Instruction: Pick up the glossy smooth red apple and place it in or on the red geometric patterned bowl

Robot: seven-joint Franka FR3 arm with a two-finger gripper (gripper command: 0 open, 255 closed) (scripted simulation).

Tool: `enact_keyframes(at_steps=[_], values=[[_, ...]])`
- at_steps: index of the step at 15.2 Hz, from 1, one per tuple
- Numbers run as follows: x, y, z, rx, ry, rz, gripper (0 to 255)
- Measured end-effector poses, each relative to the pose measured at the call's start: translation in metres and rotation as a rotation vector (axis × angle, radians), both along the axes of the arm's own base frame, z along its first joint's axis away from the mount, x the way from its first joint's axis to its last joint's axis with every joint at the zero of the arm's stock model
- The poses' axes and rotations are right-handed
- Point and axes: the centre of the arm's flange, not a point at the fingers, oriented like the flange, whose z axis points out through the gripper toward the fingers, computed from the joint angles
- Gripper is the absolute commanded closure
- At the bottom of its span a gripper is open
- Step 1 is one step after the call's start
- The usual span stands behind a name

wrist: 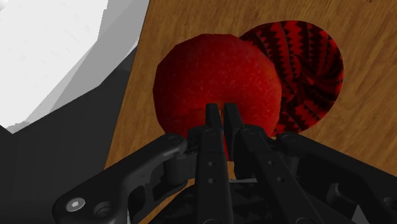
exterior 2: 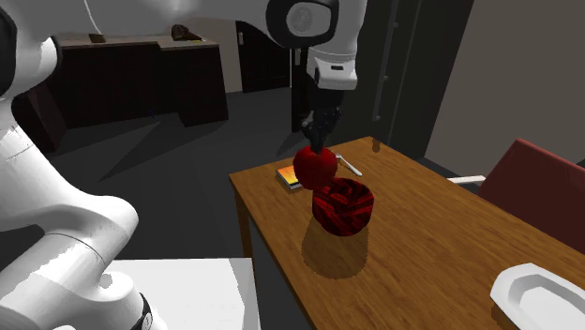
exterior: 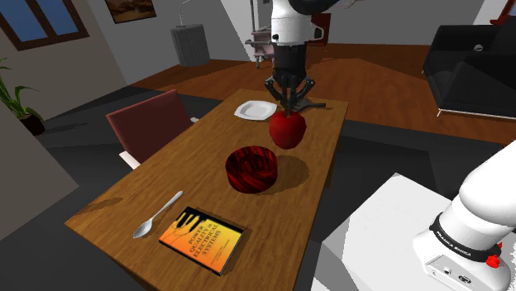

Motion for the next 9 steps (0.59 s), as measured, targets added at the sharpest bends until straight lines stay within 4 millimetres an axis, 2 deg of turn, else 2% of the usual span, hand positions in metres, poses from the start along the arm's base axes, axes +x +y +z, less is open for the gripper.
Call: enact_keyframes(at_steps=[9], values=[[0.085, 0.067, 0.049, 0.001, -0.001, 0.005, 255]])
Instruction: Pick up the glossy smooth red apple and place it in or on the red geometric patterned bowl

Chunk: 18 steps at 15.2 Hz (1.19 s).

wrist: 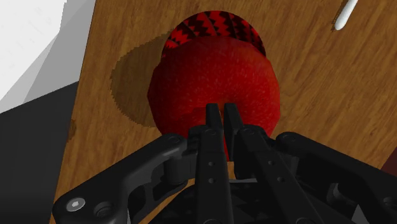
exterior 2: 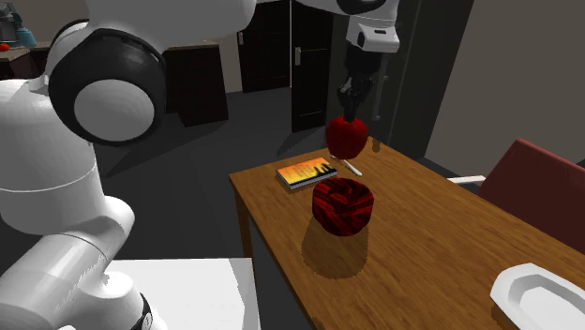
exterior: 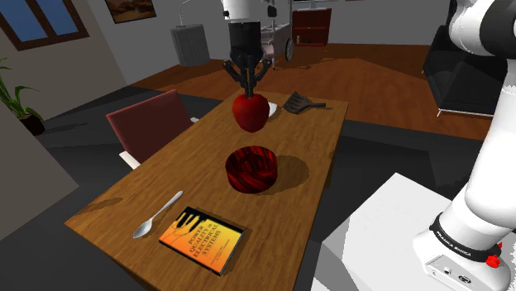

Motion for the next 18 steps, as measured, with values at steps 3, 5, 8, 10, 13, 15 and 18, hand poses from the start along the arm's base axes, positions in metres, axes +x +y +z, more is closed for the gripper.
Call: enact_keyframes(at_steps=[3, 5, 8, 10, 13, 15, 18], values=[[0.011, 0.008, -0.006, 0.000, 0.001, -0.006, 255], [0.012, 0.009, -0.015, -0.001, 0.001, -0.007, 255], [0.014, 0.011, -0.029, -0.001, 0.001, -0.007, 255], [0.015, 0.010, -0.039, -0.001, 0.001, -0.006, 255], [0.014, 0.010, -0.057, -0.001, 0.001, -0.007, 255], [0.013, 0.010, -0.068, -0.001, 0.001, -0.007, 255], [0.013, 0.010, -0.084, -0.001, 0.001, -0.007, 255]])
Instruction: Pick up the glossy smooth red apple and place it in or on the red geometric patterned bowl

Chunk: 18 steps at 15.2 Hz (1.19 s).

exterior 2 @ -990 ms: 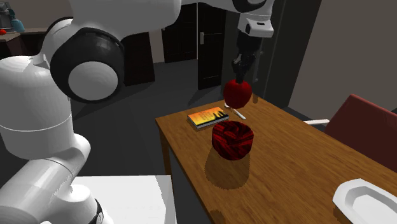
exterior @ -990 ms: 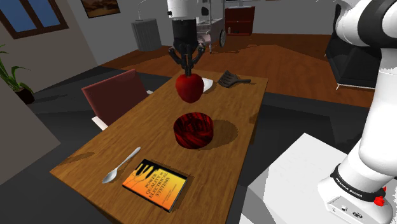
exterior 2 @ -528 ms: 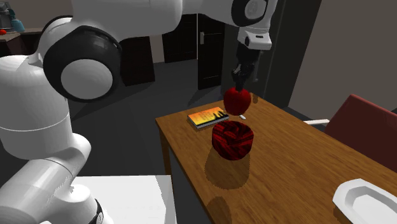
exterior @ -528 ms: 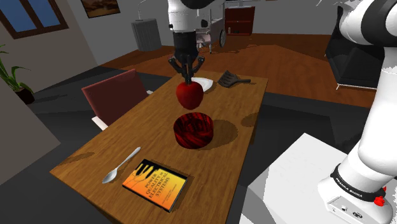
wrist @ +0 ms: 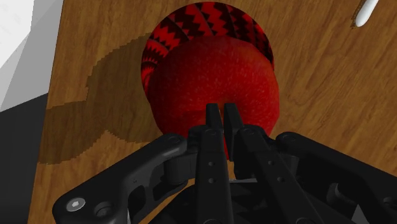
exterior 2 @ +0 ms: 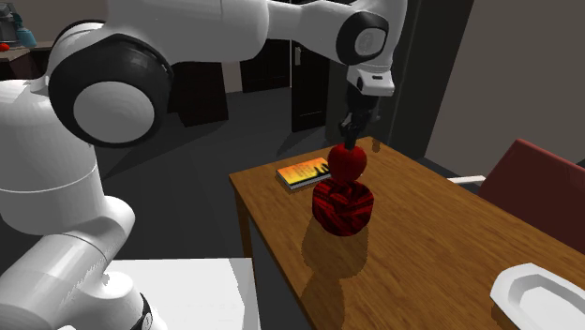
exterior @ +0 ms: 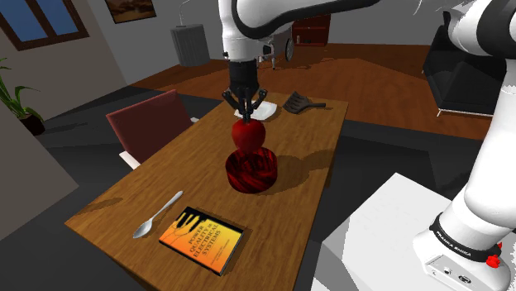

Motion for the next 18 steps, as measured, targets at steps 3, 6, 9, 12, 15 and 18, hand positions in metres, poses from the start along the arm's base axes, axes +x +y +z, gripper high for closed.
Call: enact_keyframes(at_steps=[3, 6, 9, 12, 15, 18], values=[[0.001, 0.000, -0.016, 0.000, 0.000, 0.000, 255], [0.001, 0.000, -0.032, 0.000, 0.000, 0.000, 255], [0.000, -0.001, -0.046, 0.000, 0.000, 0.000, 255], [0.000, 0.000, -0.049, 0.000, 0.000, 0.000, 255], [0.001, 0.000, -0.049, 0.000, 0.000, 0.000, 255], [0.001, 0.000, -0.049, 0.000, 0.000, 0.000, 0]])
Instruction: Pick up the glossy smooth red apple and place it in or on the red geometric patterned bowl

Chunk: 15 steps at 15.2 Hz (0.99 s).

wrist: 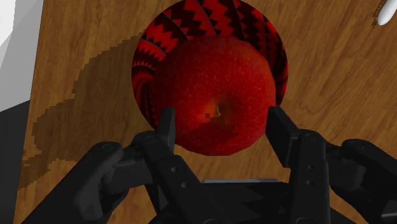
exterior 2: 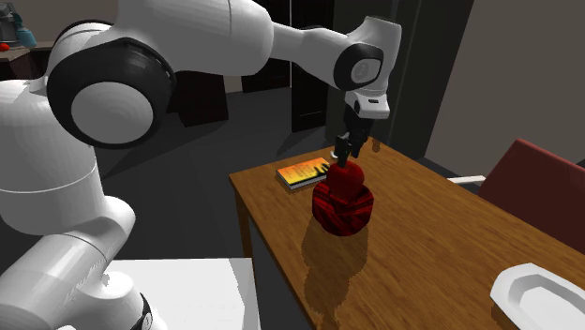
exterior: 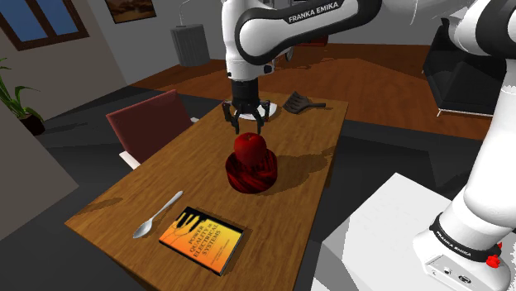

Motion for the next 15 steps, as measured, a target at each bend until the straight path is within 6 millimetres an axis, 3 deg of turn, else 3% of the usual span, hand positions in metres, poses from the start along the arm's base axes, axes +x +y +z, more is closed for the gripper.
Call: enact_keyframes(at_steps=[4, 9, 15], values=[[0.000, 0.000, 0.000, 0.000, 0.000, 0.000, 0], [0.004, -0.003, 0.045, 0.001, -0.001, 0.000, 0], [0.004, -0.005, 0.050, 0.000, 0.000, 0.000, 0]])
